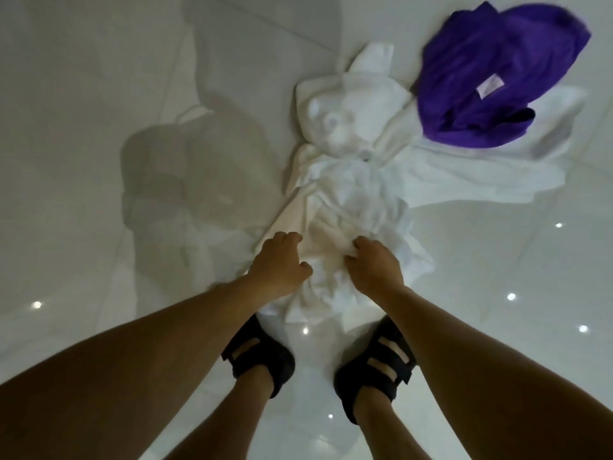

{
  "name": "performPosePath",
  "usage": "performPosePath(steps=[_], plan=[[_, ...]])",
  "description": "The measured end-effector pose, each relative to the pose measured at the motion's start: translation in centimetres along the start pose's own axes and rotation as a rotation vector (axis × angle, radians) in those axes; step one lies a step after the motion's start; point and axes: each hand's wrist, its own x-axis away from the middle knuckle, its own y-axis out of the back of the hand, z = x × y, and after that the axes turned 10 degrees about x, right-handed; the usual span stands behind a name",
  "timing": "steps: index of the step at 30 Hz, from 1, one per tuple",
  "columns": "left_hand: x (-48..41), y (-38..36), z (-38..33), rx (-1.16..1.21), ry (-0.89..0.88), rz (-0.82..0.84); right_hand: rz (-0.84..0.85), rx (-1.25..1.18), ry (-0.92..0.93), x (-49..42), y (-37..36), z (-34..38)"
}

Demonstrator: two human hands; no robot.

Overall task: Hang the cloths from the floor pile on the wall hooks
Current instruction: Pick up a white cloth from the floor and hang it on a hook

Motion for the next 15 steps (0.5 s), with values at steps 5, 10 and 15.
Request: performPosePath(steps=[5, 10, 15], plan=[[6.1, 5.3, -3.5, 0.101, -0.044, 0.021, -0.027, -0.318, -0.005, 5.5, 10.4, 3.3], [15.8, 15.1, -11.3, 0.211, -0.304, -0.006, 0.061, -0.788, 0.076, 15.0, 24.8, 9.6], [27.4, 26.2, -18.1, 0.432, -0.434, -0.035, 0.131, -1.16, 0.172, 25.0, 38.0, 15.4]])
